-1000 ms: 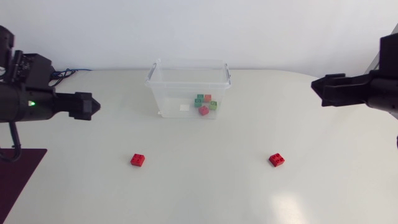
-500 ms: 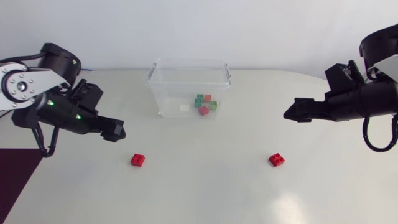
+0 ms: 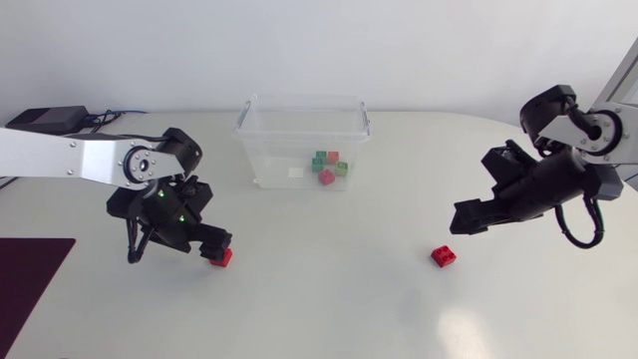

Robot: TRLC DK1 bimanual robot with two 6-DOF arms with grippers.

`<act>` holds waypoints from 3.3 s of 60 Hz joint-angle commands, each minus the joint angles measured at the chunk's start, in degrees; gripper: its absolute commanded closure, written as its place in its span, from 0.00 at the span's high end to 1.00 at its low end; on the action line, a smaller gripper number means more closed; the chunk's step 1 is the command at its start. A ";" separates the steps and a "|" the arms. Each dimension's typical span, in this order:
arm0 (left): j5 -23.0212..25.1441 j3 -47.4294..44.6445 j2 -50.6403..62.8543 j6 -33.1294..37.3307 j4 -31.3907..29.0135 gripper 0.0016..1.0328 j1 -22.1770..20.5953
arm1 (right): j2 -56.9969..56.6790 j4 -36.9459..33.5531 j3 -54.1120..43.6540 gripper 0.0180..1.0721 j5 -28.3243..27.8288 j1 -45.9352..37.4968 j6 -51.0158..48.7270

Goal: Place the duplo bricks in the container

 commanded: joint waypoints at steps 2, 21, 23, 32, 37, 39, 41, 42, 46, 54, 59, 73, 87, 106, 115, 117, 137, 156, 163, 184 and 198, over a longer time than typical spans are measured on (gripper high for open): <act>-1.01 3.10 3.13 -2.34 -0.59 0.90 -1.10 | 2.25 1.39 -0.70 0.95 1.98 0.78 -1.10; -2.59 6.44 9.02 -5.16 0.28 0.74 -4.26 | 6.29 6.57 -3.17 0.95 5.15 2.10 -1.01; -2.68 6.61 9.38 -5.24 0.55 0.71 -4.52 | 6.73 6.92 -3.25 0.95 5.41 2.27 -1.27; -2.86 6.79 11.66 -6.04 1.25 0.54 -5.93 | 9.10 8.33 -3.25 0.95 6.11 2.71 -2.42; -2.86 6.70 12.54 -6.39 1.69 0.36 -5.84 | 10.60 9.03 -3.34 0.95 6.82 2.98 -2.42; -2.86 6.61 12.63 -6.39 1.69 0.31 -5.67 | 11.12 9.47 -3.43 0.95 7.17 3.06 -2.42; -2.77 6.44 12.63 -6.39 1.69 0.26 -5.49 | 11.65 9.73 -3.69 0.95 7.34 3.24 -2.42; -2.77 6.35 12.63 -6.39 1.69 0.26 -5.49 | 11.83 9.91 -3.78 0.95 7.43 3.24 -2.42; -2.86 6.09 11.75 -6.12 1.60 0.24 -5.49 | 12.79 11.14 -4.40 0.95 8.22 3.77 -2.33; -2.86 6.09 5.77 -5.95 1.34 0.21 -5.49 | 14.55 13.34 -5.63 0.93 9.72 5.44 -1.89; -2.86 6.53 1.99 -5.95 0.90 0.21 -5.40 | 15.08 14.31 -6.07 0.89 10.42 6.40 -1.27; -2.86 8.11 -6.80 -5.16 0.90 0.21 -5.14 | 16.66 15.10 -6.94 0.80 12.27 8.16 -0.39; -2.42 8.20 -13.83 -3.40 6.88 0.21 -5.49 | 17.72 18.08 -8.53 0.46 13.41 10.27 -0.39; 2.15 10.13 -16.29 -1.47 22.70 0.21 -6.46 | 8.14 12.64 -6.59 0.23 13.06 12.82 -0.57; 3.30 16.72 -8.38 -0.76 26.48 0.21 -6.02 | 2.25 6.66 -1.23 0.23 11.39 15.46 0.66; 4.00 18.92 -5.92 -0.94 26.48 0.22 -5.76 | 1.19 5.34 0.26 0.23 10.86 16.16 1.28; 5.23 38.08 14.82 -2.08 28.67 0.29 -5.32 | -1.27 1.74 13.80 0.23 10.42 22.22 5.14; 5.23 48.80 22.30 -1.55 13.64 0.97 -4.17 | 2.07 7.10 23.47 0.23 8.93 23.10 6.37; 5.23 48.45 17.02 -1.11 8.02 0.97 -3.38 | 4.80 11.23 26.63 0.24 7.78 23.54 7.25; 5.23 35.62 -6.80 -0.15 0.20 0.97 -2.50 | 17.36 21.34 35.86 0.25 7.78 26.62 8.22; 5.23 26.83 -16.55 0.20 -0.77 0.97 -2.15 | 28.09 24.76 43.68 0.38 8.40 27.06 7.43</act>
